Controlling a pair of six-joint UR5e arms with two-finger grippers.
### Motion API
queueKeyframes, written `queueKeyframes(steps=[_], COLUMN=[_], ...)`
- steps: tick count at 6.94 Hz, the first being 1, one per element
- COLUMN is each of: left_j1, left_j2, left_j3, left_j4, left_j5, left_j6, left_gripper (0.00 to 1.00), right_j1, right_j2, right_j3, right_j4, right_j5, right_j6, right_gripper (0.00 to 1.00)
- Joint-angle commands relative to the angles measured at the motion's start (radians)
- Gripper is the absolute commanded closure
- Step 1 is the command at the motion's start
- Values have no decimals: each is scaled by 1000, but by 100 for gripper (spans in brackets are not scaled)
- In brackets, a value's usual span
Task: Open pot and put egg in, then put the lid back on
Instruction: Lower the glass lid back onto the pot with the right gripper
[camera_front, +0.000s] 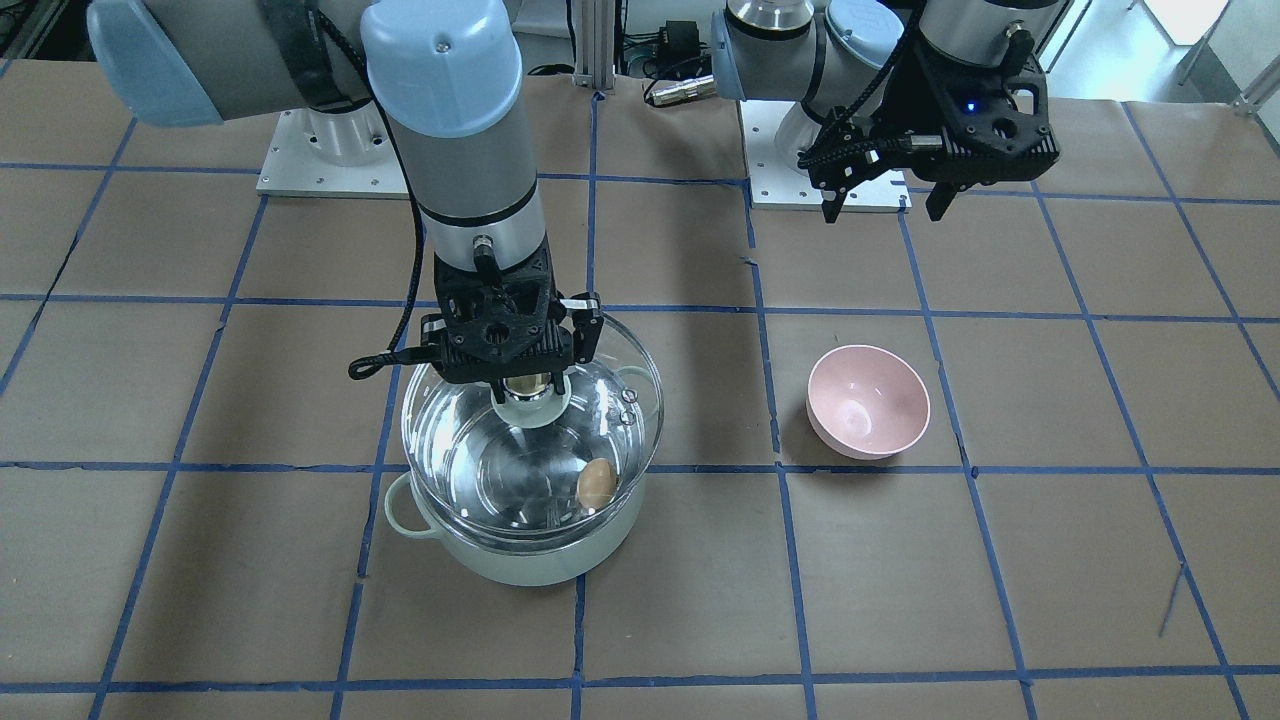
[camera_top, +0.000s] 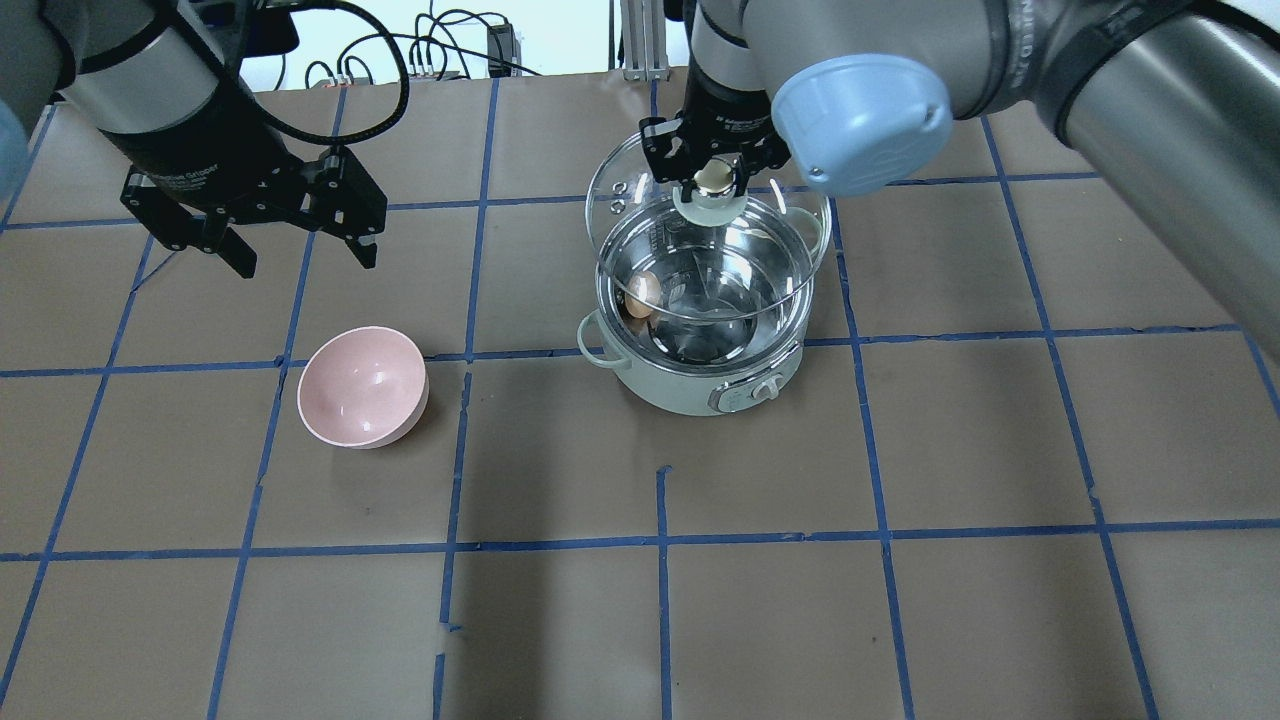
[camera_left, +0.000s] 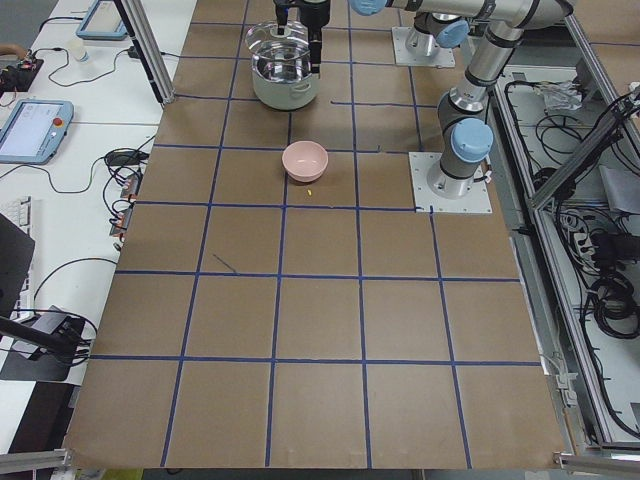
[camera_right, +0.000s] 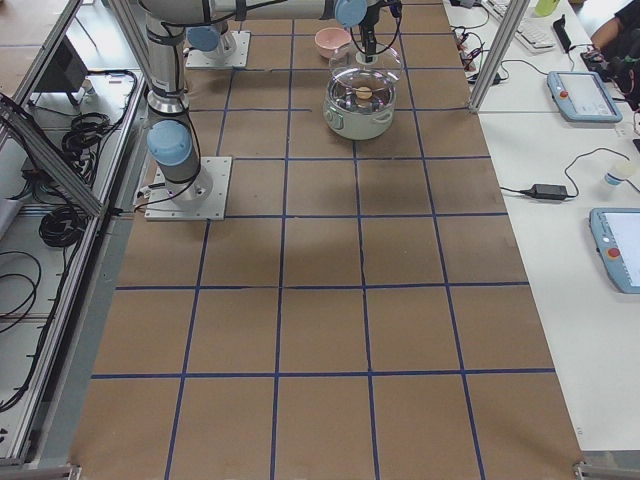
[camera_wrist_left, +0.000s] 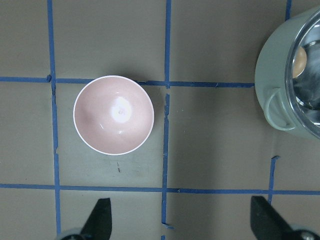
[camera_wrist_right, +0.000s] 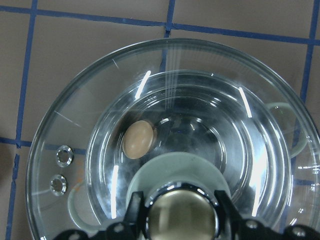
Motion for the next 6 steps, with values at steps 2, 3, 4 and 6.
queueKeyframes(steps=[2, 3, 4, 6], left_j1=[12, 16, 18, 18], left_j2=[-17, -18, -21, -23], left_j3=[24, 35, 41, 50], left_j4=[2, 0, 0, -4], left_j5=[8, 4, -14, -8], left_j6=[105, 105, 103, 103], left_gripper=[2, 2, 2, 2], right_j1=[10, 10, 10, 9], right_j2=[42, 43, 45, 45], right_j3=[9, 12, 10, 18], right_j4=[-6, -6, -9, -49], right_j5=[-10, -14, -15, -16], right_j6=[-4, -6, -7, -12], right_gripper=[74, 71, 69, 69])
